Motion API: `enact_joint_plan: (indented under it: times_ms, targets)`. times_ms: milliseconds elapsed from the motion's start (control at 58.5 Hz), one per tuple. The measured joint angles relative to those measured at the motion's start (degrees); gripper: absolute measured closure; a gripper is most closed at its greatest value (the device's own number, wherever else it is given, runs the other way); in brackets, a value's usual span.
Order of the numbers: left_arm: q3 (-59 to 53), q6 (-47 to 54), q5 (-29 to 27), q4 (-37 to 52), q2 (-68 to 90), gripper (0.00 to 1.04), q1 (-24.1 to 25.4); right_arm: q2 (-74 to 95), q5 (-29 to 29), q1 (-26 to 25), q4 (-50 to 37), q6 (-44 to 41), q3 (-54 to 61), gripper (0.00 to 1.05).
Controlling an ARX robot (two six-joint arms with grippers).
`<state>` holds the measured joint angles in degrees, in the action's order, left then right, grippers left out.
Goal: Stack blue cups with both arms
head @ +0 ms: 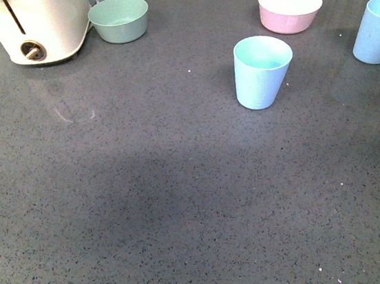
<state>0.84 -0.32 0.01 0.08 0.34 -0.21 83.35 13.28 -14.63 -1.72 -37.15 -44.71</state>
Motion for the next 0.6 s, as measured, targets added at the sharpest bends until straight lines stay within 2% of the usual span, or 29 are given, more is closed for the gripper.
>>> enact_joint_plan:
  times_ms: [239, 599]
  targets:
    - [0.0, 0.0, 0.0, 0.0, 0.0, 0.09, 0.0, 17.0, -2.0, 5.4, 6.6, -9.3, -18.6, 0.09]
    - [0.0, 0.0, 0.0, 0.0, 0.0, 0.09, 0.0, 33.6, -3.7, 9.7, 13.8, -11.2, -36.1, 0.09]
